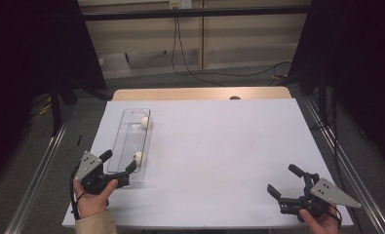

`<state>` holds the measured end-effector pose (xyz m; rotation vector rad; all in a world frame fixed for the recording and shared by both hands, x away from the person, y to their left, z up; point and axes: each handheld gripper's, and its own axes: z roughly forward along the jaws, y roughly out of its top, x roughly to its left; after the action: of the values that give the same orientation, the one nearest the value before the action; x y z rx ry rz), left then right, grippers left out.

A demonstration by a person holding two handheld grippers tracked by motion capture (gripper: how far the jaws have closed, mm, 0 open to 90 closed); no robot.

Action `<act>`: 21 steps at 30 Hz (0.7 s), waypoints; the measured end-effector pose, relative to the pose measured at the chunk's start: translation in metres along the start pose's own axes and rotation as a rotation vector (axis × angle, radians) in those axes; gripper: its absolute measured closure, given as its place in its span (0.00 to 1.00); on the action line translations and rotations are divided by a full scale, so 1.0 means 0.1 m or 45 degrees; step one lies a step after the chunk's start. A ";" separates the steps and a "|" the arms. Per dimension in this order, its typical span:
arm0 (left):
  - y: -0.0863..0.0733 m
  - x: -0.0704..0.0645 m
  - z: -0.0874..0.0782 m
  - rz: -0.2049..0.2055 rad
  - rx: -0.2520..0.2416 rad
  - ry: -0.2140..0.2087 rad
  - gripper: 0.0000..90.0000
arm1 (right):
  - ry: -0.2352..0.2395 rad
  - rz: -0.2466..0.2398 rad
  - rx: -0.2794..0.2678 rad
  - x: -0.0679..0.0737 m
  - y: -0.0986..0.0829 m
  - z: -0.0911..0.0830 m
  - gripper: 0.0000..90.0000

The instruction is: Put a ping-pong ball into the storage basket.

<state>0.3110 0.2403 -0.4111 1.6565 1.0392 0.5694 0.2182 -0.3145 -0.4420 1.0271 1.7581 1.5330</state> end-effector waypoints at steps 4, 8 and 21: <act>-0.04 -0.01 -0.03 -0.003 0.004 -0.002 0.04 | -0.001 0.001 0.001 0.00 0.00 0.00 0.02; -0.04 -0.02 -0.03 0.002 -0.002 0.001 0.04 | 0.001 -0.001 0.004 0.00 -0.01 0.01 0.02; -0.09 -0.03 -0.05 0.012 0.005 0.009 0.04 | 0.006 -0.006 0.012 0.01 -0.01 0.02 0.02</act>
<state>0.3026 0.2414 -0.4170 1.6650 1.0389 0.5800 0.2193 -0.3125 -0.4438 1.0245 1.7712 1.5266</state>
